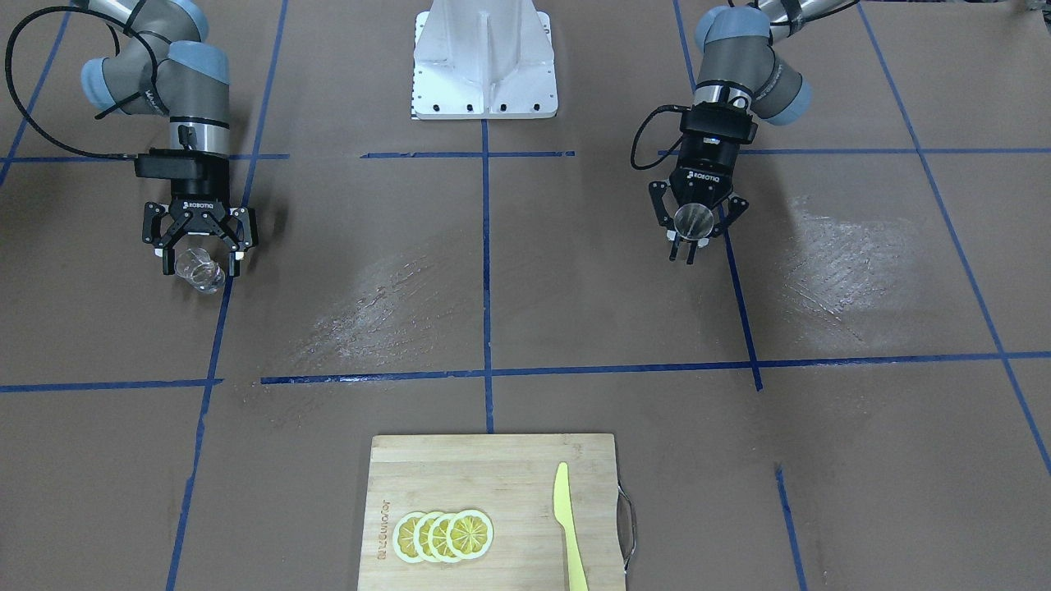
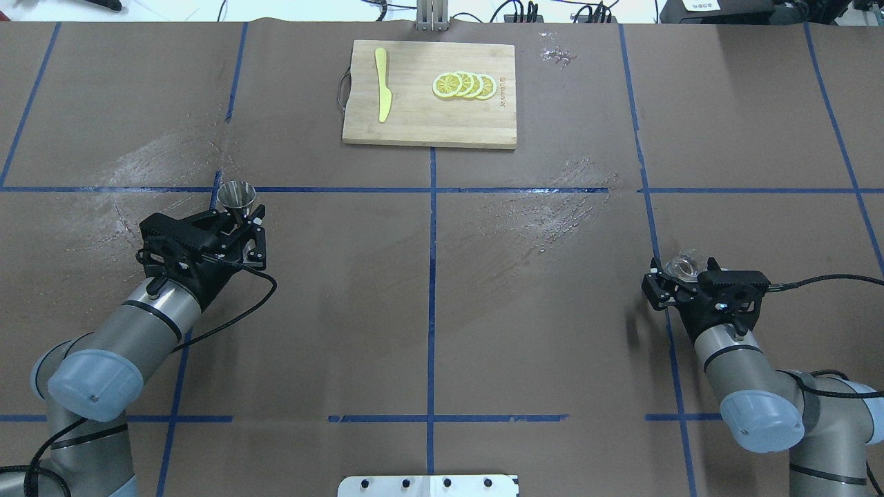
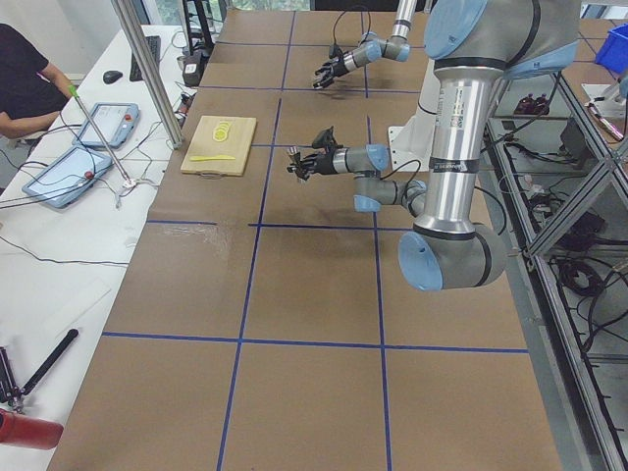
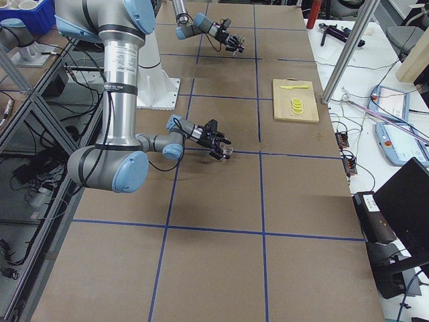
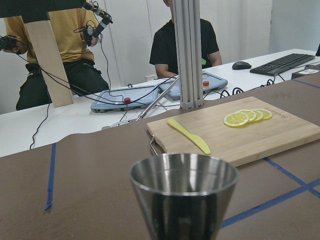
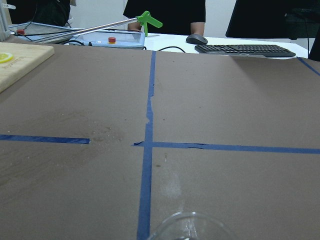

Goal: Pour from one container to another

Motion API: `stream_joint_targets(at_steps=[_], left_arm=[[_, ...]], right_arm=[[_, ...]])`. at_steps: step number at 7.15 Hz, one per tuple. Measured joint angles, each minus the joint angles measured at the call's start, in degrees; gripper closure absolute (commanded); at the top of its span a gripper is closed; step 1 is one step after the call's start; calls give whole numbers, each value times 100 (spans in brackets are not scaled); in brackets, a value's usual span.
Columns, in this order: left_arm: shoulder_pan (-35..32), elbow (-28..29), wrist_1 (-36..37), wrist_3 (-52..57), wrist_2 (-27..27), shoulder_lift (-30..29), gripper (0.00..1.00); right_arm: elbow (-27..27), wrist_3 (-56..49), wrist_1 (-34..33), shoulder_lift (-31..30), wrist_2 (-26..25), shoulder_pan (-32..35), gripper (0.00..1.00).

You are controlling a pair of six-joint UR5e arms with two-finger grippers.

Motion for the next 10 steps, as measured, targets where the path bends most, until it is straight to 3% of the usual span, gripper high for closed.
stream_joint_targets(at_steps=[3, 5, 6, 8, 10], left_arm=[[3, 2, -2, -3, 7, -35, 100], [3, 4, 0, -3, 9, -58, 100], [6, 4, 0, -3, 9, -61, 100], [11, 2, 0, -3, 9, -70, 100], [10, -2, 0, -3, 9, -107, 100]], right_arm=[[-54, 7, 135, -23, 0, -23, 20], [-154, 6, 188, 8, 2, -32, 27], [-180, 3, 193, 18, 6, -35, 42], [-191, -5, 195, 22, 27, -35, 100], [-173, -120, 195, 23, 50, -35, 100]])
